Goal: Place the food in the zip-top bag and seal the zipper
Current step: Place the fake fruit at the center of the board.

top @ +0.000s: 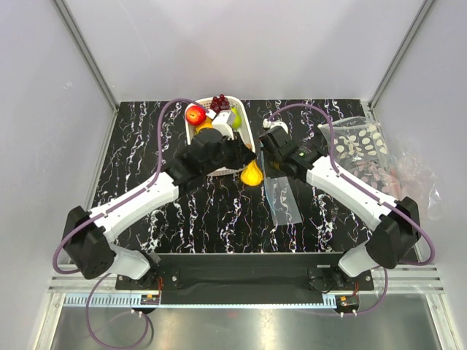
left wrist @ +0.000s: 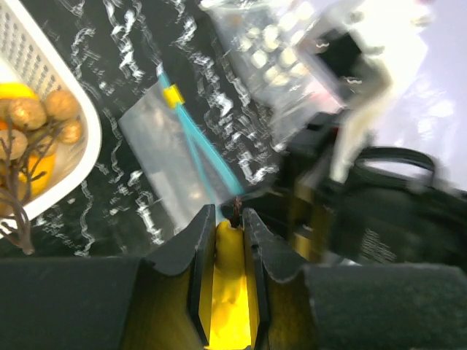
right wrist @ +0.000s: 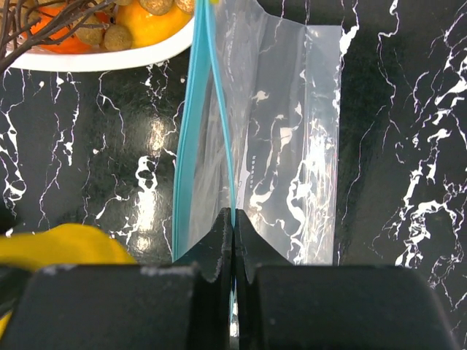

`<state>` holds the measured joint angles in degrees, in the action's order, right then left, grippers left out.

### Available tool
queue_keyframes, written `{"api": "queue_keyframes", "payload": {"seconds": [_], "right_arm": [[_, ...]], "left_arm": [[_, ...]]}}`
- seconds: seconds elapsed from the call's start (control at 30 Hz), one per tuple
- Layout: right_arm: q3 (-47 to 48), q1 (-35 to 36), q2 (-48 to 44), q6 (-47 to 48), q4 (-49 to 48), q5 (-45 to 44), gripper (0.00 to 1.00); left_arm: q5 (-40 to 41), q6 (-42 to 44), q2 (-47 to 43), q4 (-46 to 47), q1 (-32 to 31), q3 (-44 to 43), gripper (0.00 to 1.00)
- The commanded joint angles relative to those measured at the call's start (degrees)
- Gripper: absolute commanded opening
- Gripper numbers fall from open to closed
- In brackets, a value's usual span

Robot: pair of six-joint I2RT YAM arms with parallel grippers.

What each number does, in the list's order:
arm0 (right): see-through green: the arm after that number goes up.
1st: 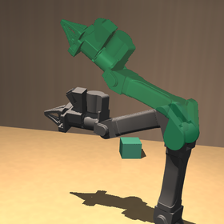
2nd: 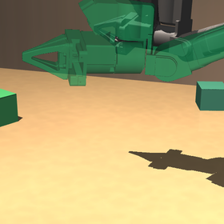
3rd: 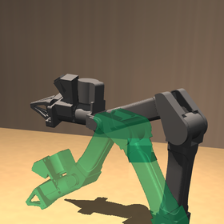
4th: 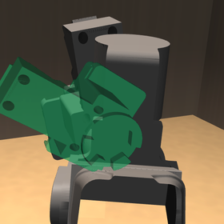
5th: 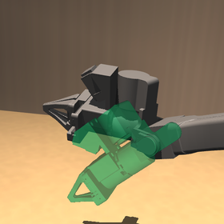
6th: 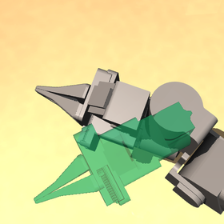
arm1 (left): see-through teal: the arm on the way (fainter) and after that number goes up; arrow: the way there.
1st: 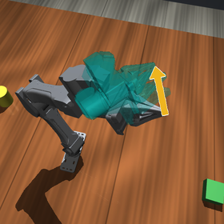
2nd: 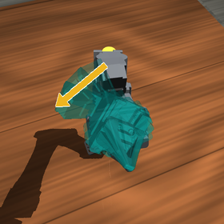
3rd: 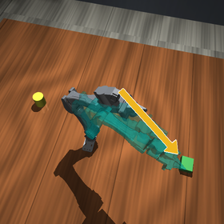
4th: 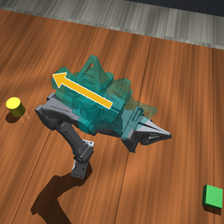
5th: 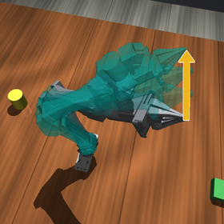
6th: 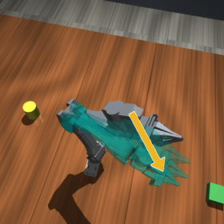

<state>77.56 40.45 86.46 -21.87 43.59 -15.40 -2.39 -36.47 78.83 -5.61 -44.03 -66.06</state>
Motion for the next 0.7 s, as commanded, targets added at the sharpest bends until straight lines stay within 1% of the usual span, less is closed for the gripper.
{"api": "queue_keyframes", "payload": {"seconds": [0.0, 0.07, 0.17, 0.27, 0.37, 0.57, 0.67], "right_arm": [[-0.83, -0.02, -2.78, 2.26, -3.42, -0.07, 0.00], [-2.14, 0.07, -3.57, 2.79, -5.18, 0.63, 0.00], [-3.64, 0.07, -4.19, 4.11, -6.41, 0.81, 0.00], [-4.70, 0.07, -4.10, 5.43, -6.68, 0.72, 0.00], [-4.87, 0.60, -2.79, 5.61, -6.77, 0.90, 0.00], [-4.78, 5.16, 0.73, 4.47, -9.22, -1.39, 0.00], [-6.19, 7.70, 2.31, 4.20, -11.86, -1.82, 0.00]], "left_arm": [[-1.21, 3.95, 1.42, -7.68, -0.27, -3.29, 0.15], [-0.51, 3.77, 1.07, -6.61, -0.18, -2.84, 0.17], [0.37, 6.31, 1.94, -10.38, -0.18, -5.65, 0.18], [0.81, 9.83, 4.22, -18.97, -0.18, -11.78, 0.20], [0.29, 11.59, 5.46, -22.34, -0.18, -13.39, 0.21], [-1.64, 10.98, 4.23, -21.38, -0.18, -7.86, 0.22], [-0.87, 10.72, 3.27, -21.46, -0.18, -4.87, 0.22]]}}
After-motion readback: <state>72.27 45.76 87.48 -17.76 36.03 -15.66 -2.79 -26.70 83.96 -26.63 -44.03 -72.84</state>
